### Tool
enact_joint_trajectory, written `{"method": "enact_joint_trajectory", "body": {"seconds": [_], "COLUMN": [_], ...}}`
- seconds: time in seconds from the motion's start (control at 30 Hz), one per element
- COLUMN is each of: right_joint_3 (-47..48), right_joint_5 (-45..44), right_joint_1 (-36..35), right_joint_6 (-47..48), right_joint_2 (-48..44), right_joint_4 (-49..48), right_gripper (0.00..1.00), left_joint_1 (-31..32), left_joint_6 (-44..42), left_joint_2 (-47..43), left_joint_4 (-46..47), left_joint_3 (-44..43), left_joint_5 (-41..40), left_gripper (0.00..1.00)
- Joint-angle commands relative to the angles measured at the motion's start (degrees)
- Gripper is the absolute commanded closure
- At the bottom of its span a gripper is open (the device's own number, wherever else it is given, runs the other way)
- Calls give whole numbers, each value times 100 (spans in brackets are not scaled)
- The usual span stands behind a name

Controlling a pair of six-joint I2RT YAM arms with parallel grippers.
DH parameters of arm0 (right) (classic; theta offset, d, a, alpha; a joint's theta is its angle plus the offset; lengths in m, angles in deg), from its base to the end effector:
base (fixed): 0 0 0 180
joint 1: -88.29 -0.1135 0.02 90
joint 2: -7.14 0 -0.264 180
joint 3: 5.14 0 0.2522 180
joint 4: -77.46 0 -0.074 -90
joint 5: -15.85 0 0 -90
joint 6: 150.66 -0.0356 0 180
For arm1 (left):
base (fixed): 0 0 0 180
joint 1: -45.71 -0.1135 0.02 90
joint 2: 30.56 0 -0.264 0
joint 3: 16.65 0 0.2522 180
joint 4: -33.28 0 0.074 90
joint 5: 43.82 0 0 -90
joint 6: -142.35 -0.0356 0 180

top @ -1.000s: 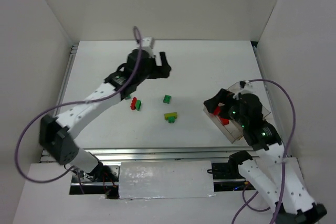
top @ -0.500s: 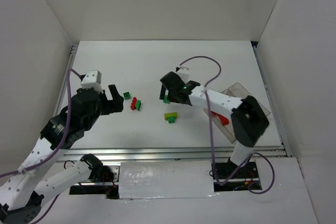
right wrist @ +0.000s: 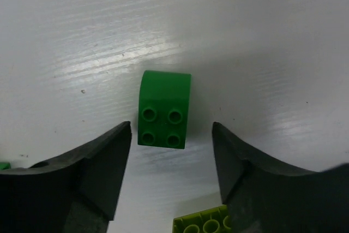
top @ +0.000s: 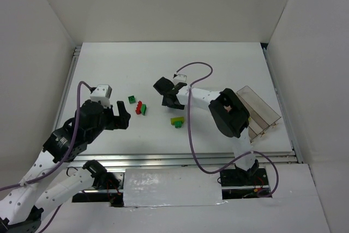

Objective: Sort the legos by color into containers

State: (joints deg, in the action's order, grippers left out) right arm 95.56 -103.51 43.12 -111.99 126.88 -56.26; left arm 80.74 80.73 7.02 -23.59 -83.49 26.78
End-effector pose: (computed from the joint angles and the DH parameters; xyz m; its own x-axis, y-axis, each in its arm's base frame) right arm 0.3178 0.2949 0.1650 -0.7702 0.1904 -0.6087 0.2041 0.9778 0.0476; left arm 0.1101 -0.0627 0.3479 -0.4767 -0.2134 -0.8528 0.0839 0.9546 -0.2858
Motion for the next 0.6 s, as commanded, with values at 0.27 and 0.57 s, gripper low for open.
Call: {"method": "enact_joint_trajectory", "body": {"seconds": [0.27, 0.57], "right_joint_3": [-186, -1290], "right_joint_5": [687, 668], "right_joint_1": [395, 1236], "right_joint_6": [352, 1064], "right_joint_2": [-161, -2181], "right_joint_4": [-325, -553], "right_gripper": [100, 100], "left_joint_1": [13, 13], "left_joint_6": [-210, -202], "left_joint_2": [-322, -287], "left_joint_4": [321, 321], "left_joint_3": [52, 61], "left_joint_5": [287, 296], "left_gripper": [0, 0]}}
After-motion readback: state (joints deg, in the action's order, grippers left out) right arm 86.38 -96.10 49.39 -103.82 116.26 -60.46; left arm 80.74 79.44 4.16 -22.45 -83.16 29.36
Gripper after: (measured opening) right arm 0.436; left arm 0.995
